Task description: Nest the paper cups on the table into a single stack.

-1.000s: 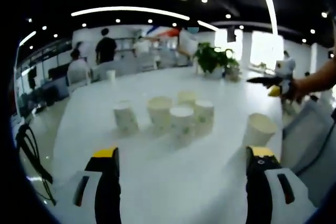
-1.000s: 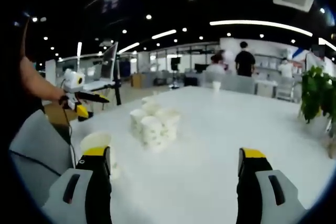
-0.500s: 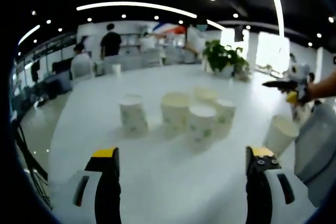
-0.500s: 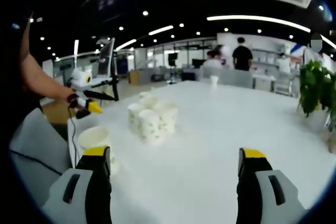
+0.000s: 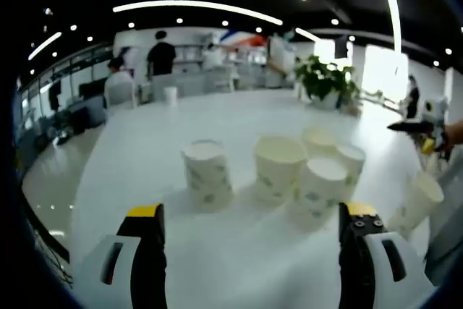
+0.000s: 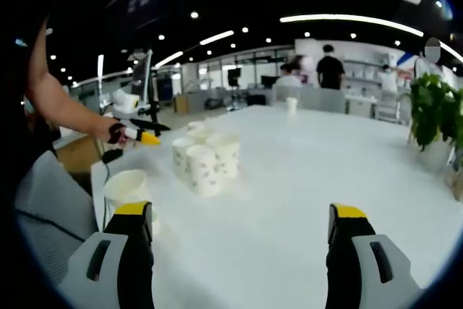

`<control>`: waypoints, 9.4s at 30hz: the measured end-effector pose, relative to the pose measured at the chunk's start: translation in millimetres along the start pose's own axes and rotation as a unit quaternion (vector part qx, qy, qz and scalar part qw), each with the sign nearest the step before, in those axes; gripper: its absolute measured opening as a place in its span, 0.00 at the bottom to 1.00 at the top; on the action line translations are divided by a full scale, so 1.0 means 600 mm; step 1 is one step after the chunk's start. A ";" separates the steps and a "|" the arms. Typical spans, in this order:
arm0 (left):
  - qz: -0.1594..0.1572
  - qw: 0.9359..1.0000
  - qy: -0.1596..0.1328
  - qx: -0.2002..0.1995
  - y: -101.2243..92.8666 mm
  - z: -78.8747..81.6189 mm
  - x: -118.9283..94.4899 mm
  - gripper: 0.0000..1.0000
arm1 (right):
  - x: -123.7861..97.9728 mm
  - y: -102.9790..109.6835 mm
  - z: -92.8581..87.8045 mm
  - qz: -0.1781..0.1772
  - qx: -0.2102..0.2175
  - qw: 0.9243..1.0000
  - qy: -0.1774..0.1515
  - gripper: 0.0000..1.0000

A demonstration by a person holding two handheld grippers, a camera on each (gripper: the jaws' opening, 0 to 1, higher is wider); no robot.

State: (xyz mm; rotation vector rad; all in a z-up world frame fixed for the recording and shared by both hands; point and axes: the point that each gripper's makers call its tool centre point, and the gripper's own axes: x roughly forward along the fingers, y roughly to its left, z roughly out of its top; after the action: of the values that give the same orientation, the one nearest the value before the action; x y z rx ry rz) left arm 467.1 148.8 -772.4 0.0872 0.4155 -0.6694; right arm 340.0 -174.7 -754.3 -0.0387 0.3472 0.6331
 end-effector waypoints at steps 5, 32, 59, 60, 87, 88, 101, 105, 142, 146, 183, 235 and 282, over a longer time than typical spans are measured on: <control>-0.001 1.000 -0.010 0.004 0.012 0.019 0.028 0.95 | 0.002 0.002 0.004 -0.003 0.005 1.000 -0.002 1.00; 0.007 1.000 -0.014 0.018 0.069 0.055 0.108 0.60 | -0.005 0.014 -0.001 -0.004 0.012 1.000 0.003 1.00; -0.020 0.999 0.021 0.040 0.056 0.040 0.114 0.37 | -0.010 0.022 -0.002 -0.005 0.008 1.000 0.004 1.00; -0.020 0.999 0.024 0.041 0.056 0.040 0.114 0.37 | -0.009 0.022 0.000 -0.005 0.008 1.000 0.004 1.00; -0.020 0.998 0.034 0.054 0.071 0.122 0.108 0.37 | -0.002 0.025 0.021 0.000 0.004 1.000 -0.007 1.00; -0.021 0.998 0.033 0.058 0.070 0.126 0.107 0.37 | -0.002 0.025 0.022 0.000 0.003 1.000 -0.008 1.00; -0.027 0.999 0.011 0.046 0.071 0.172 0.091 0.37 | -0.003 0.026 0.033 0.003 -0.007 1.000 -0.012 1.00; -0.024 0.997 0.014 0.066 0.078 0.181 0.086 0.37 | -0.002 0.028 0.038 0.004 -0.009 1.000 -0.014 1.00; -0.051 0.996 -0.003 0.069 0.024 0.246 0.059 0.36 | -0.001 0.031 0.053 0.012 -0.019 1.000 -0.018 1.00; -0.052 0.996 -0.003 0.073 0.011 0.240 0.050 0.36 | -0.003 0.032 0.053 0.013 -0.020 1.000 -0.020 1.00; -0.112 0.989 -0.005 0.094 -0.128 0.243 -0.011 0.36 | -0.014 0.055 0.057 0.017 -0.020 0.999 -0.034 1.00; -0.242 0.963 -0.017 0.114 -0.382 0.243 -0.093 0.37 | -0.013 0.072 0.111 0.029 -0.036 0.997 -0.064 1.00; -0.323 0.919 -0.221 -0.054 -0.358 0.316 -0.175 0.37 | -0.026 0.249 0.280 0.273 0.011 0.958 -0.093 0.34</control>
State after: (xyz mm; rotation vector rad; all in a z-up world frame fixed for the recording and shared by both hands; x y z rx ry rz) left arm 325.5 1.7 -545.3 -0.3178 0.0292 -1.2830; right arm 292.0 -39.2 -580.5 0.1427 0.1798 1.1710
